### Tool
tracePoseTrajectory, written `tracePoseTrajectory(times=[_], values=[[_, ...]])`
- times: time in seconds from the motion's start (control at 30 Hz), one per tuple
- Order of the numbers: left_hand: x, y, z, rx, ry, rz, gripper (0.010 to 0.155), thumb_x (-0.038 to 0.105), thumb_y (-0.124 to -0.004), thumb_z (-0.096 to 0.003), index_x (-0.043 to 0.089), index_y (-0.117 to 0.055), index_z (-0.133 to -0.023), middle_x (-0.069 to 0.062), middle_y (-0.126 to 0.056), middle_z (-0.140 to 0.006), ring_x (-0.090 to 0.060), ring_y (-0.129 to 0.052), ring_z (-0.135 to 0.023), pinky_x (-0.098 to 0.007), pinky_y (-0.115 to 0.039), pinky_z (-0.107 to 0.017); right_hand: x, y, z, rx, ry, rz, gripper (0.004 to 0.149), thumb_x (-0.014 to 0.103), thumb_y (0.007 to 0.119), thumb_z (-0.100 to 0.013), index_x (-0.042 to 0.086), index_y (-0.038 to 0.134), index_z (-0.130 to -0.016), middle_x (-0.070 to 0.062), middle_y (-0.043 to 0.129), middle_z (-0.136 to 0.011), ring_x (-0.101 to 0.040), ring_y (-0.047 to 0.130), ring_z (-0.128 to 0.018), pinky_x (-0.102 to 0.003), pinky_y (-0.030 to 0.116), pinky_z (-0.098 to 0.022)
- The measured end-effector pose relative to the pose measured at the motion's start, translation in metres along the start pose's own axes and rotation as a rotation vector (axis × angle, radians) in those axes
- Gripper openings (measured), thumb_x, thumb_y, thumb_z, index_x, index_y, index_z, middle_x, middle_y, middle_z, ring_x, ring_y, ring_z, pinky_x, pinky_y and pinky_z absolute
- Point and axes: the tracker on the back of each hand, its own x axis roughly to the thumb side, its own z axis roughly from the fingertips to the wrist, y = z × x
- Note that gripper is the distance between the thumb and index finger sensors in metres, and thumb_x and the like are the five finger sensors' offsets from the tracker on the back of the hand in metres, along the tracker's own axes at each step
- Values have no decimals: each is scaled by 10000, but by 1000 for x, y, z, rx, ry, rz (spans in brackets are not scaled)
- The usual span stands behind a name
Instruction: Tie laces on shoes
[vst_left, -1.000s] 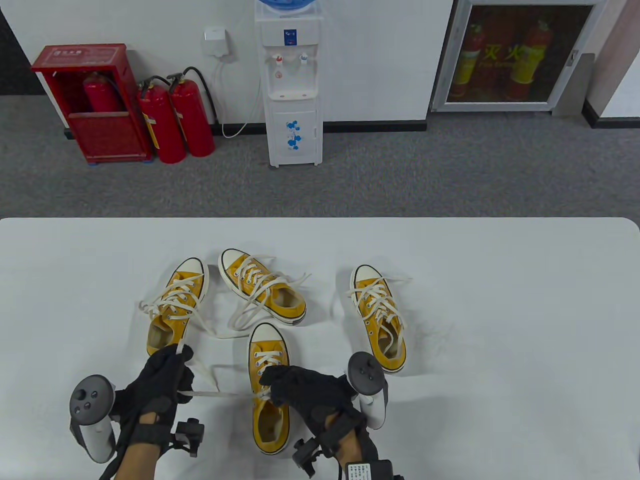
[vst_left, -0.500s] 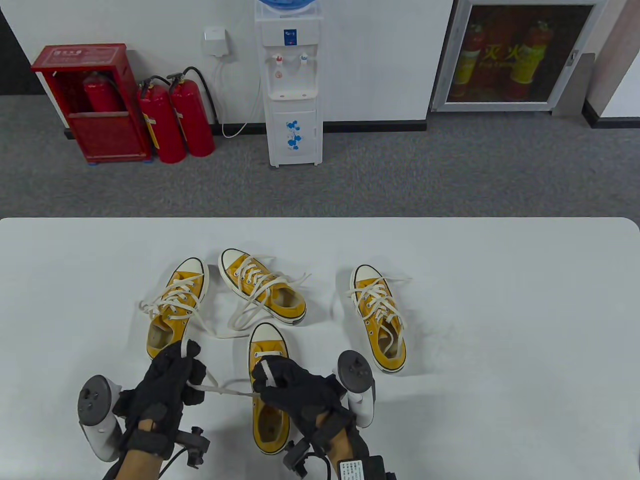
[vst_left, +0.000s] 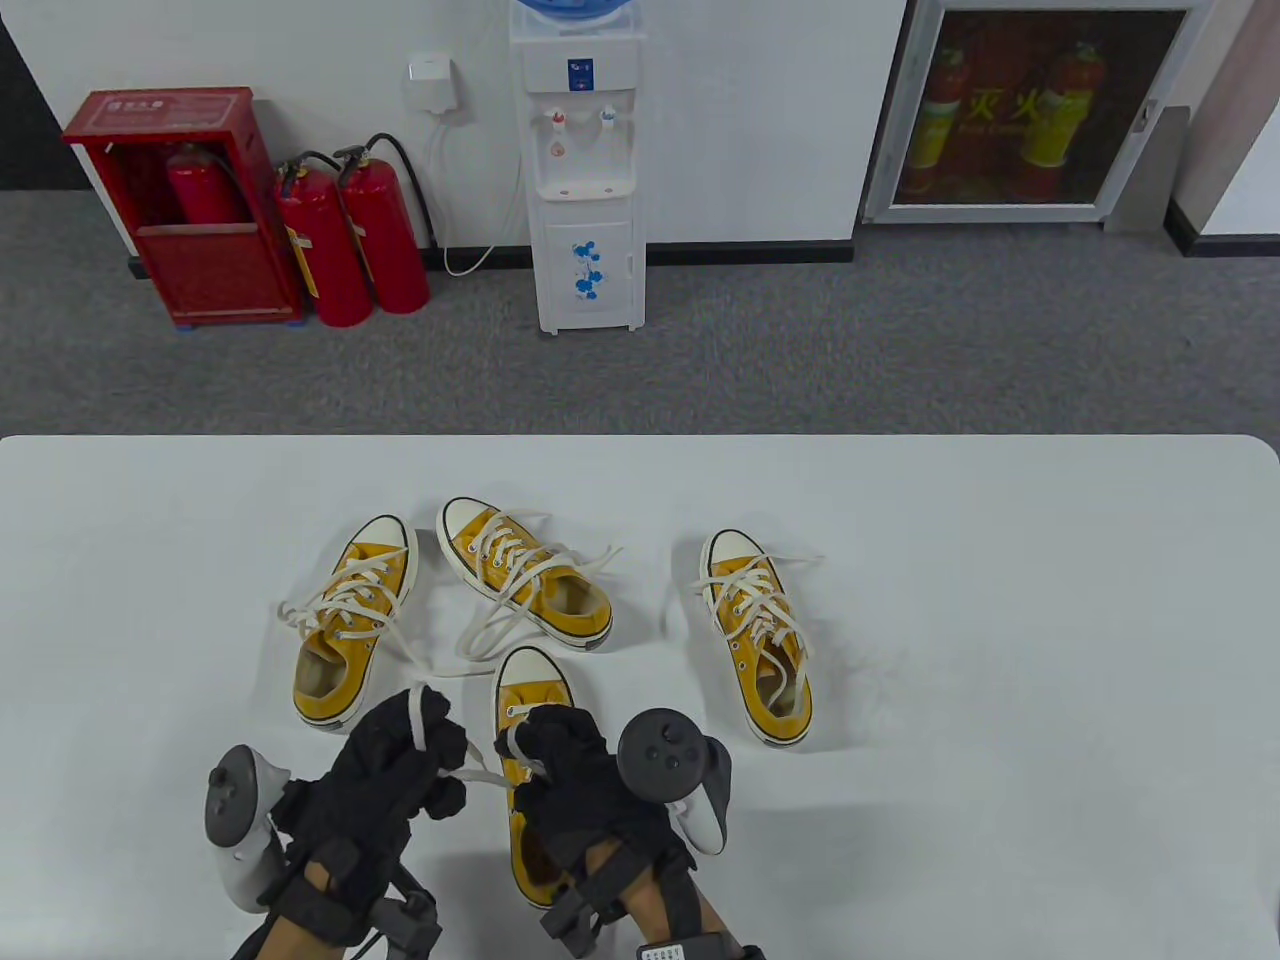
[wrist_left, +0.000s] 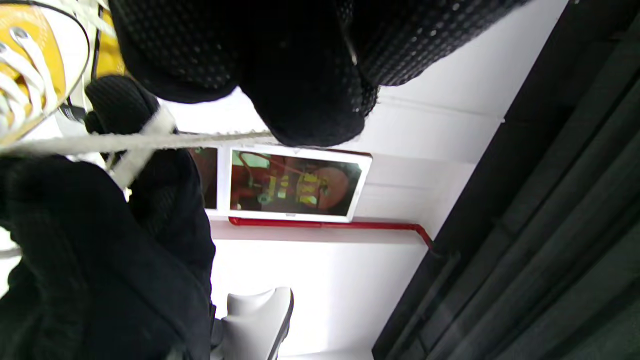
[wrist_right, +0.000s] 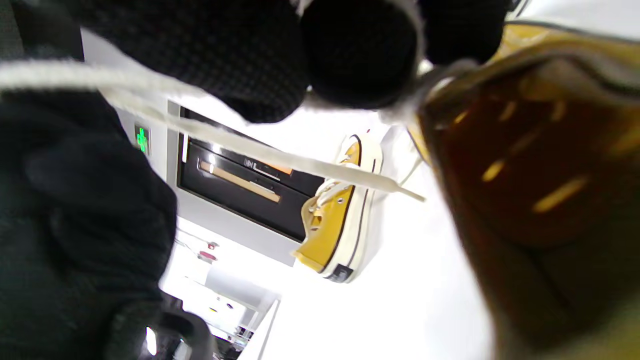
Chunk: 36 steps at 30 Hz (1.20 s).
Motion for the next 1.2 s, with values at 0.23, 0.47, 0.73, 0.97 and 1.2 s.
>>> tracePoseTrajectory(times=[0.23, 0.47, 0.73, 0.97, 1.2], values=[[1, -4, 0, -6, 2, -21, 572, 286, -822, -493, 336, -636, -1032, 21, -893, -909, -142, -1063, -504, -469, -866, -522, 16, 12, 4, 36, -98, 246, 505, 172, 847, -406, 101, 796, -904, -78, 510, -1037, -163, 834, -536, -530, 646, -594], [-7, 14, -1, 83, 47, -51, 573, 289, -837, -483, 347, -653, -1022, 38, -909, -896, -148, -1071, -495, -470, -868, -493, 26, 20, 10, 50, -143, 390, 411, 139, 812, -389, 166, 952, -775, -20, 643, -986, -183, 815, -573, -604, 485, -663], [-29, 26, -5, 129, 151, -96, 580, 259, -845, -475, 342, -659, -1019, 34, -906, -895, -157, -1072, -492, -476, -865, -495, 19, 14, 8, 82, -132, 274, 415, 77, 789, -367, 214, 1025, -679, 5, 728, -940, -192, 815, -596, -618, 459, -671], [-48, 24, -10, 116, 248, -210, 549, 249, -857, -473, 362, -711, -990, 24, -905, -894, -165, -1068, -504, -483, -859, -521, 6, 7, 6, 111, -110, 106, 414, 73, 788, -367, 245, 1047, -641, 16, 721, -962, -189, 816, -606, -631, 454, -676], [-59, 19, -14, 103, 329, -314, 516, 291, -852, -481, 349, -723, -977, 3, -888, -893, -174, -1038, -511, -497, -833, -533, -7, 1, 4, 89, -78, -55, 414, 84, 792, -371, 264, 1040, -650, 19, 633, -1032, -186, 820, -612, -634, 462, -677]])
